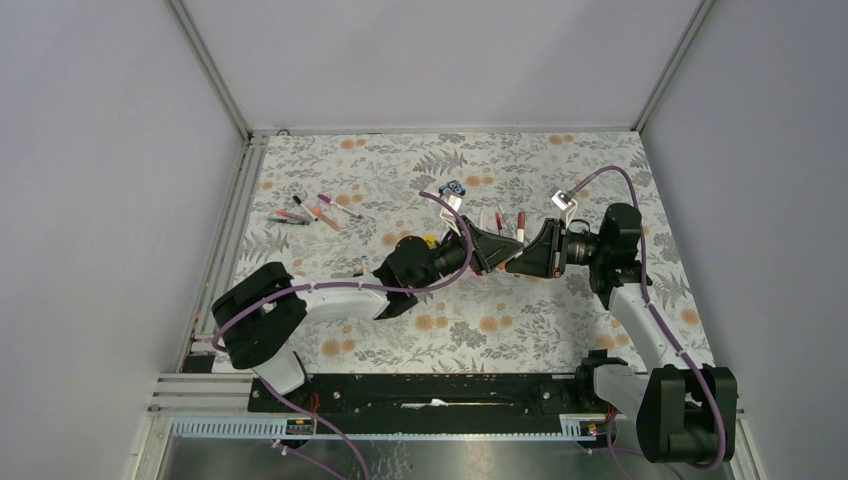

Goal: Open the pen caps
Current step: Open the pen cap from the pen.

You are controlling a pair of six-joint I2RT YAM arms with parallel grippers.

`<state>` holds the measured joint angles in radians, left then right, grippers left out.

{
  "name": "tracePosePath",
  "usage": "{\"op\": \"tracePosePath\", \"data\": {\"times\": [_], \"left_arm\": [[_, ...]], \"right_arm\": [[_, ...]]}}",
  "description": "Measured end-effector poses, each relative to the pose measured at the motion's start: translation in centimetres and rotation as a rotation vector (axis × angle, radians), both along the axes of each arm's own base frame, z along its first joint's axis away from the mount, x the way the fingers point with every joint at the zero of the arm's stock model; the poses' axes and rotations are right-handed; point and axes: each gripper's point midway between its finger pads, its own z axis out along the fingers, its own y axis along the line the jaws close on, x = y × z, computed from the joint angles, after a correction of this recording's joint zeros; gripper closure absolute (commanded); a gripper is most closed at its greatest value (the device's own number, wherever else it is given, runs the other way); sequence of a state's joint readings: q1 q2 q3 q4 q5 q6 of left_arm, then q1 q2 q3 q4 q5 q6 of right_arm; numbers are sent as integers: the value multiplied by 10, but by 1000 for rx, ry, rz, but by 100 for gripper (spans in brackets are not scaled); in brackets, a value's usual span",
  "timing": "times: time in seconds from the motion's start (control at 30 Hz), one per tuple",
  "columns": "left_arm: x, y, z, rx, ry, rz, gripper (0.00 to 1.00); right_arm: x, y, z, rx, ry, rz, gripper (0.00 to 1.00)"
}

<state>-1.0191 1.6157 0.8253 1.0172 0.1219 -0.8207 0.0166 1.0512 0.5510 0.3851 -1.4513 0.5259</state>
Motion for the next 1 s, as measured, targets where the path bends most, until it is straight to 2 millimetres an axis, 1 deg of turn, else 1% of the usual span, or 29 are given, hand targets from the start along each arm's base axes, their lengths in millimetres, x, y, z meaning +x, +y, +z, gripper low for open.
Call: {"op": "tracePosePath", "data": {"times": [0.07, 0.17, 0.2, 0.23, 0.27, 0.3, 0.33, 0.47, 0.53, 0.63, 0.73, 0.8, 0.97, 1.0], "left_arm": [[0, 0, 0, 0, -1, 2, 71], [2, 1, -2, 13, -8, 15, 49], [3, 2, -2, 25, -9, 26, 39], [4, 4, -2, 36, -18, 37, 31], [5, 6, 0, 45, -27, 50, 21], [7, 10, 3, 54, -40, 67, 10], [7, 14, 8, 54, -55, 83, 2], [4, 43, 43, -4, -126, 157, 1], [4, 57, 55, -38, -142, 180, 1], [10, 70, 61, -71, -142, 179, 1], [23, 78, 57, -76, -109, 155, 1], [29, 77, 53, -71, -82, 130, 1], [30, 51, 46, -41, -34, 18, 1], [29, 45, 45, -36, -27, -5, 3]], "right_arm": [[0, 0, 0, 0, -4, 1, 100], [-1, 0, 0, 1, -9, 8, 100], [-1, 0, 0, 1, -17, 11, 100], [-2, 0, -1, 0, -26, 15, 100], [-3, 0, -1, 0, -36, 21, 100], [-4, 0, -2, 1, -47, 30, 100], [-5, 0, -2, 1, -56, 37, 100], [-9, -1, -4, 4, -85, 59, 100], [-10, -1, -6, 5, -87, 63, 100], [-10, -1, -9, 4, -94, 63, 100], [-11, -1, -10, 4, -99, 63, 100], [-11, -1, -11, 3, -101, 63, 100], [-10, -2, -11, 3, -104, 59, 100], [-10, -2, -11, 3, -104, 59, 100]]}}
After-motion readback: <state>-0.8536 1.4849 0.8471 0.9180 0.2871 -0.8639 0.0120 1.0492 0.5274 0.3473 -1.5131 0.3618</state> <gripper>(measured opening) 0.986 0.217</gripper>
